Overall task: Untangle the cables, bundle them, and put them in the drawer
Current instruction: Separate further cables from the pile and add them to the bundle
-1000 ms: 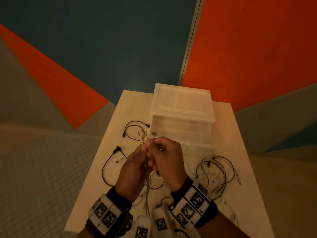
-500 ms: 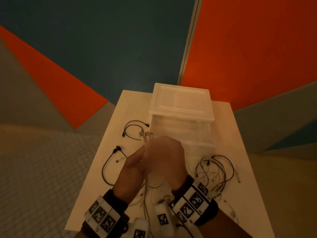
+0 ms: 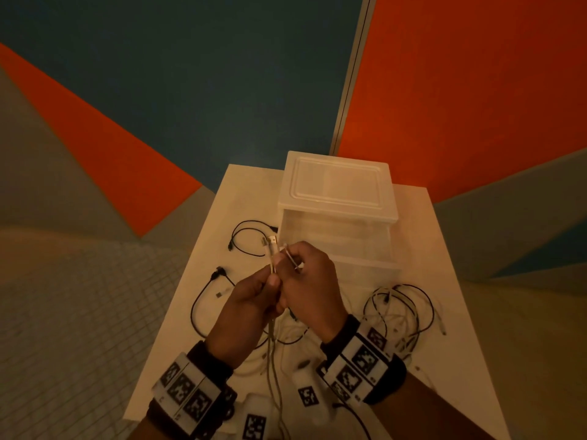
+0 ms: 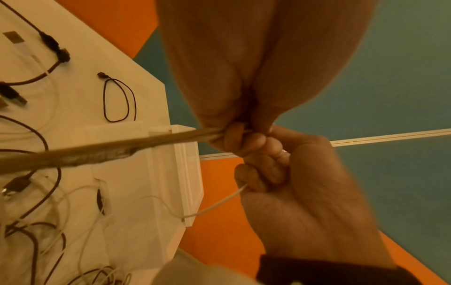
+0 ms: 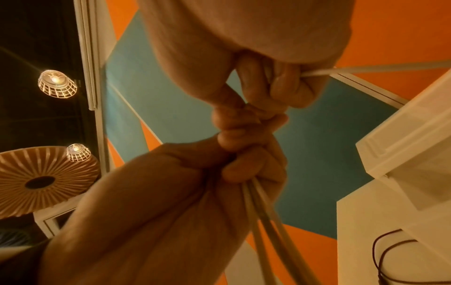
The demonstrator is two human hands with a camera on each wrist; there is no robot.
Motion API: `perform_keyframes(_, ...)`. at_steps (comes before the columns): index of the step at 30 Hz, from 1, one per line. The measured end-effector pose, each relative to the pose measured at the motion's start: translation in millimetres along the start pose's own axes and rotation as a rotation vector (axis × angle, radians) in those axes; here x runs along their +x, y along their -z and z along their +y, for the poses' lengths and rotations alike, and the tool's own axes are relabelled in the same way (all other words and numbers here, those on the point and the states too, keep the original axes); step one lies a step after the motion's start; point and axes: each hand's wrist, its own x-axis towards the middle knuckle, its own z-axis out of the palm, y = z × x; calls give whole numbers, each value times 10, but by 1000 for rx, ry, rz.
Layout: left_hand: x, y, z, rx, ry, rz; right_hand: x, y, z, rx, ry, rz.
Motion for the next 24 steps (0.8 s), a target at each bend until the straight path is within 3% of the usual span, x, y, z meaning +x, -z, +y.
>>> perform_keyframes(5, 18, 2, -17, -4, 52, 50, 32, 35, -28, -10, 29, -71)
perform_keyframes(9, 50, 17, -75, -30, 71, 120, 14, 37, 19, 18, 94, 53)
perform_keyframes(14, 38, -50, -40, -74, 72, 108, -59, -41, 32, -31, 135, 87)
perform_keyframes(20, 13, -56, -61, -58, 57, 85, -89, 13, 1, 78, 81, 89)
perform_keyframes(24, 5, -46, -86, -43, 19, 96, -59, -1, 16, 179, -45, 73)
